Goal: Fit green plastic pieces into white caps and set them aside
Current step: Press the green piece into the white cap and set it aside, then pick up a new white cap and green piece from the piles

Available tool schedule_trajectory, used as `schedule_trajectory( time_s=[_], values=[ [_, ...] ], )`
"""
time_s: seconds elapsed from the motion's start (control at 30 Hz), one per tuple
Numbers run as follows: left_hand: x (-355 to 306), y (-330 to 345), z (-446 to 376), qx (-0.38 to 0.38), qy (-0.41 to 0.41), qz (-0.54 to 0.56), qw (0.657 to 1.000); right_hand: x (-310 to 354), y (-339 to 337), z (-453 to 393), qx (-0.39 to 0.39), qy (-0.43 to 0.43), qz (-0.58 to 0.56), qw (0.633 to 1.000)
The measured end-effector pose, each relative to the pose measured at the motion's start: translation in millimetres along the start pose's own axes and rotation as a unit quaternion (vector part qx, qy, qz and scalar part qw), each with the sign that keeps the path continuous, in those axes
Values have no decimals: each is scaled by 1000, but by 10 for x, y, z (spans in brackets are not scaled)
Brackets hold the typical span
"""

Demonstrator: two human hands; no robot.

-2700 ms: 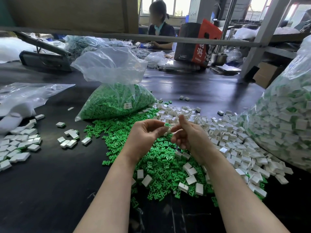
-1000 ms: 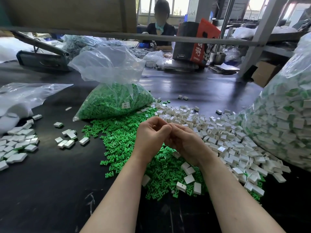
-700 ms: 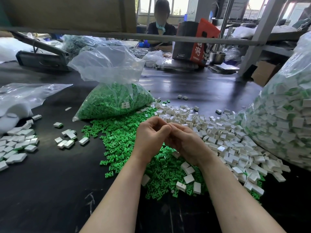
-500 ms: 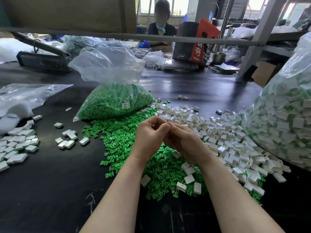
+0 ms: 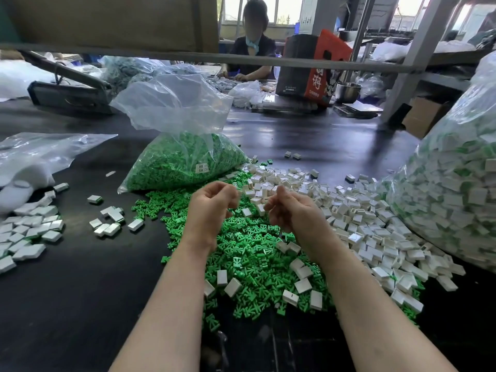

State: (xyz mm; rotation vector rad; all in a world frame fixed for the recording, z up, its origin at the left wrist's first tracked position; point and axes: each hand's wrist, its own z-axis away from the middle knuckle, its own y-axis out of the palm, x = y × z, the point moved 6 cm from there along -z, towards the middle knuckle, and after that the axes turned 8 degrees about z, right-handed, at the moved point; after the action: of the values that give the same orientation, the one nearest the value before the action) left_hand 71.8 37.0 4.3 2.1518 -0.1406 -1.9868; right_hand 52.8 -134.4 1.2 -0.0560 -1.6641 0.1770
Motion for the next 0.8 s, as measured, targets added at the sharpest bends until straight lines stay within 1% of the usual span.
schedule_trajectory(
  time_s=[0.07, 0.17, 0.27, 0.33, 0.4, 0.5, 0.57, 0.63, 0.7, 0.8],
  values=[
    [-17, -318, -81, -72, 8, -47, 996, 12, -64, 3, -20, -6, -5, 1000],
    [24, -849, -163, -188, 2, -131, 973, 40, -147, 4, -54, -20, -4, 998],
    [73, -1215, -184, -270, -26, -172, 947, 39, -204, 3, -78, -21, 4, 997],
    [82, -1328, -174, -308, -38, -188, 932, 23, -250, -2, -96, -19, 35, 995],
    [32, -1369, -138, -331, -32, -227, 915, 13, -305, -5, -123, -20, 96, 988],
    [-62, -1392, -64, -351, -29, -310, 883, 8, -393, -9, -163, -26, 203, 965],
    [-126, -1408, -7, -361, -45, -373, 854, -9, -433, -21, -170, -22, 274, 946],
    [-175, -1412, 32, -364, -61, -421, 829, -37, -451, -35, -158, -10, 352, 923],
    [-199, -1387, 57, -360, -67, -439, 820, -40, -438, -28, -140, -6, 420, 897],
    [-222, -1284, 64, -347, -58, -456, 817, -25, -389, -11, -116, -9, 474, 873]
  ],
)
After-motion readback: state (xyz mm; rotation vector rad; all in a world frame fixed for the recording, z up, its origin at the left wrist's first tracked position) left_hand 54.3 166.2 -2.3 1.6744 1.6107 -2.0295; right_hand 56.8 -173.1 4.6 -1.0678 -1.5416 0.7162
